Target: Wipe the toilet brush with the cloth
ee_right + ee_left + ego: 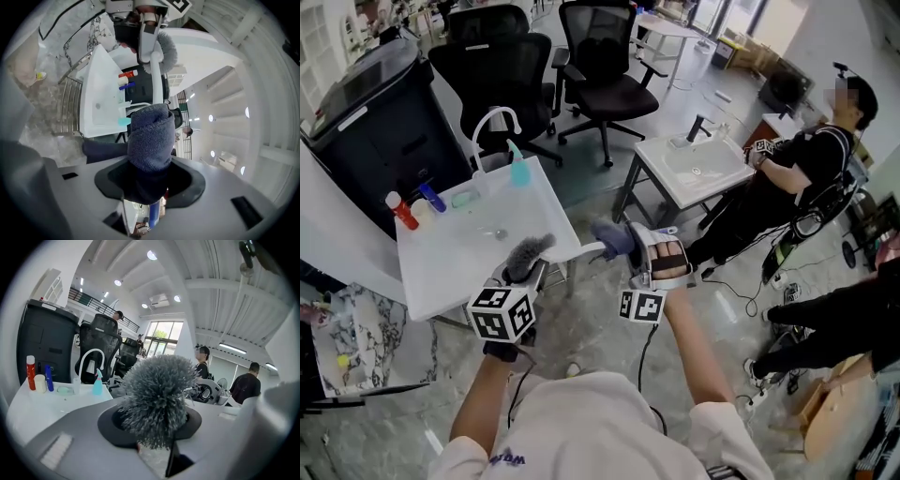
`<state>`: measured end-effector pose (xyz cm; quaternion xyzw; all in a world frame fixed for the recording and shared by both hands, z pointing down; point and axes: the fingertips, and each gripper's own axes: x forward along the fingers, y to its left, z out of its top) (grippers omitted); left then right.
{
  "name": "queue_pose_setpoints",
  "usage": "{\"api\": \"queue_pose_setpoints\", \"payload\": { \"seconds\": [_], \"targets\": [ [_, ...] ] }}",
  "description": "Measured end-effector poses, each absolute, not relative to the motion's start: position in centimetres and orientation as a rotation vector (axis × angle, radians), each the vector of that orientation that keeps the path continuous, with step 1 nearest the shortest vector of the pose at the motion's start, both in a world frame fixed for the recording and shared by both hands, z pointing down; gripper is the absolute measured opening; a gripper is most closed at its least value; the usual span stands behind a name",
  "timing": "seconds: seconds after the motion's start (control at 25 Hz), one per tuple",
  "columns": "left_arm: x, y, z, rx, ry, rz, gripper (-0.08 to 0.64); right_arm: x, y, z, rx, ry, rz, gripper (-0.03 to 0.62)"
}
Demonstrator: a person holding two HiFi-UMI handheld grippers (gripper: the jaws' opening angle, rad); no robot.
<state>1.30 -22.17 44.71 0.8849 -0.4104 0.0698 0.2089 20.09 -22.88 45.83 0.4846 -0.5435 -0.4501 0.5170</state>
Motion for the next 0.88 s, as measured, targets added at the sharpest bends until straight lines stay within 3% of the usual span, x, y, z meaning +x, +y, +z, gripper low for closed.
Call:
{"api": "queue_pose_setpoints", "payload": {
  "seconds": [0.16, 0.32, 0.56, 0.76, 0.88],
  "targets": [
    [1.5, -21.5, 44.9, 2.464, -1.142, 0.199, 0.132, 15.9, -22.0, 45.3, 1.148, -1.378, -1.175, 0.171],
    [2.1, -21.1, 45.1, 2.452, -1.149, 0.205, 0.132, 10.6, -20.7, 45.5, 1.088, -1.467, -1.235, 0.247],
    [2.0, -20.4, 45.4, 2.408, -1.151, 0.173, 0.132, 5.6, -19.4, 45.0, 1.073, -1.554, -1.312, 0.242],
    [1.4, -20.5, 45.1, 2.372, -1.171, 0.133, 0.132, 3.9, -19.1, 44.5, 1.109, -1.587, -1.319, 0.329],
    [1.3, -20.5, 45.0, 2.347, -1.153, 0.103, 0.132, 3.6, -18.9, 43.8, 1.16, -1.557, -1.372, 0.318]
  ]
}}
